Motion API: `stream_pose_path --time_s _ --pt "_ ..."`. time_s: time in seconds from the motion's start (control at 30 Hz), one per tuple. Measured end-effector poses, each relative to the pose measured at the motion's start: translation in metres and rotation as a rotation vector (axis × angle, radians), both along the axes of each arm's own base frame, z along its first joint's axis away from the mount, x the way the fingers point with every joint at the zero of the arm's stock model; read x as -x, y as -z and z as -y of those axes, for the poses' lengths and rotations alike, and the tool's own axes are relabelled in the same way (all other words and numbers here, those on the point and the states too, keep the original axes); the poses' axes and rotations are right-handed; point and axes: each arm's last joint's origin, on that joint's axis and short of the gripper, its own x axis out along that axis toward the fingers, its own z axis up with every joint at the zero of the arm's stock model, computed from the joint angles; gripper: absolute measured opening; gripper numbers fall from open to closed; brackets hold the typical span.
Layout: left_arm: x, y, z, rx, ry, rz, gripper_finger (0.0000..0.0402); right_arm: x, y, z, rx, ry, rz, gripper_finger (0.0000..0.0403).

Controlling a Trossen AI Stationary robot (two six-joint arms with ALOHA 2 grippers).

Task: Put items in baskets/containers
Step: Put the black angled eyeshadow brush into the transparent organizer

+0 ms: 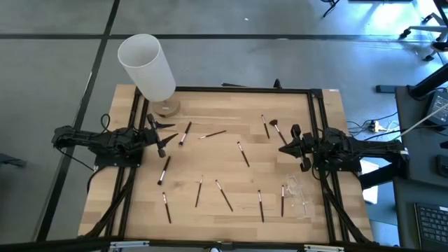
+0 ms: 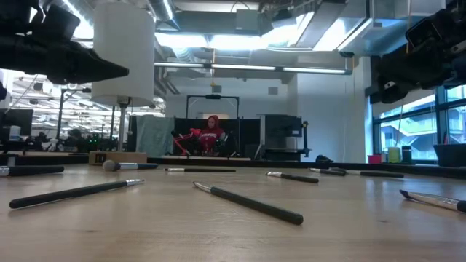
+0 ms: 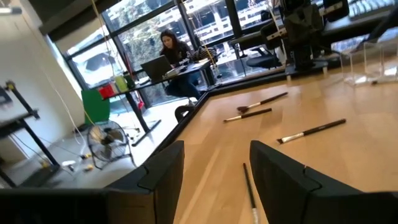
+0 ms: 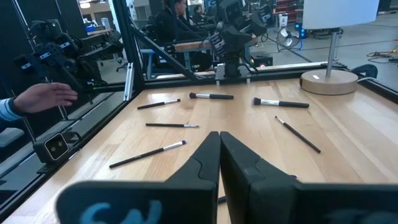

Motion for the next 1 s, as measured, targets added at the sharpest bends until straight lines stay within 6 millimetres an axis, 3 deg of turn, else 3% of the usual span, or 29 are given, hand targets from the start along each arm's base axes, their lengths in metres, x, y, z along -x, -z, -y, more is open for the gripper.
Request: stream_pose_path --time_s 0.23,0.43,0.57,0.8,1.0 --pt "0.000 0.000 0.000 -0.010 0.000 -0.004 0.0180 0.000 0.000 0.003 -0.098 0.087 -0.005 0.0012" --pt "0.000 0.000 0.000 -0.074 -0.013 -0.033 0.0180 0.000 -0.004 0.008 -0.082 0.258 0.041 0.0012" --pt "0.000 -0.001 0.000 -0.095 -0.015 -0.034 0.0180 0.001 -0.010 0.007 -0.148 0.218 0.108 0.0012" --pt "0.002 -0.016 -0.001 -0.074 -0.027 0.129 0.0180 -0.001 -0.004 0.003 -0.287 0.110 0.025 0.0012" --pt "0.006 -0.032 -0.002 -0.081 -0.066 0.291 0.0180 -0.003 -0.004 0.006 -0.383 0.177 0.026 0.0012"
